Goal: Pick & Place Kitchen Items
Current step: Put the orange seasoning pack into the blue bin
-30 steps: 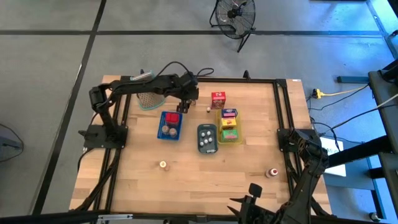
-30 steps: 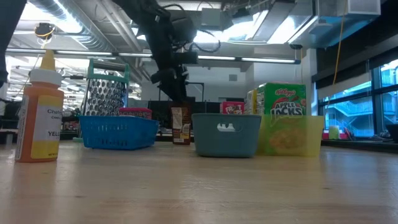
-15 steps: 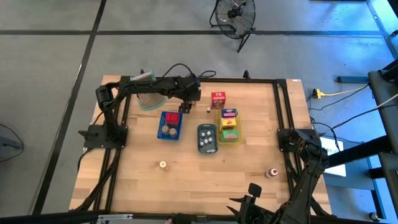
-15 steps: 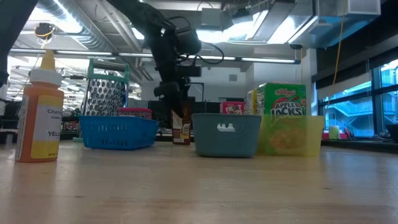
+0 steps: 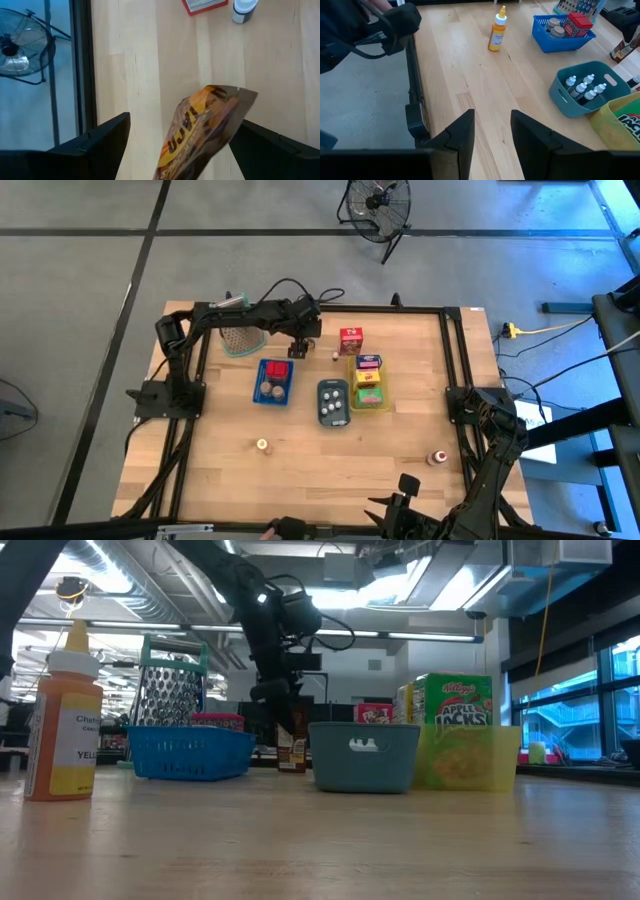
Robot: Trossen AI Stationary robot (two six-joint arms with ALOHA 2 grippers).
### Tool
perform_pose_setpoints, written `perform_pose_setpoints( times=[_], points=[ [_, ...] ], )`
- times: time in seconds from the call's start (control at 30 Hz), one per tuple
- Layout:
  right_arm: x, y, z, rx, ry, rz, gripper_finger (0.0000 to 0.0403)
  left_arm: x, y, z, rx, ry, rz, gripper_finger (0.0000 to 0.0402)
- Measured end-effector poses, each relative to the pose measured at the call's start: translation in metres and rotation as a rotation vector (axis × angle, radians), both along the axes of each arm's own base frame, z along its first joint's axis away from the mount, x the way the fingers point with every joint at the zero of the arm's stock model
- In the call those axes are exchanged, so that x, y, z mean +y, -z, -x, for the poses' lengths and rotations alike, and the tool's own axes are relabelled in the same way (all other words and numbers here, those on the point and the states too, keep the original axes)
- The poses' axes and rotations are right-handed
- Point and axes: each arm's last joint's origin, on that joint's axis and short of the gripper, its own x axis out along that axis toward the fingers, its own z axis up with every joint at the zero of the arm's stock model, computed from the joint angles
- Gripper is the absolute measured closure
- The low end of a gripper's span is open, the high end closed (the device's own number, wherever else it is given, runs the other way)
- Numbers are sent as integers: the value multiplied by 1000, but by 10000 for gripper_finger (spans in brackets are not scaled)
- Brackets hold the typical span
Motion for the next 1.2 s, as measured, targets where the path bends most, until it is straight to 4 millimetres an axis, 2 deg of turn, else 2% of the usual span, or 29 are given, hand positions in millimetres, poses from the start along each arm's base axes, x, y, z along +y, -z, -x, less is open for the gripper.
perform_pose_setpoints(
  times=[0.73,0.87,1.2],
  points=[
    [-1,0,-2,5,-3,11,272,4,-1,1,-16,-2,2,87],
    [-3,0,-4,6,2,13,272,4,-1,1,-16,1,3,108],
    [-3,0,-5,18,-23,51,272,4,-1,1,-15,3,2,190]
  ],
)
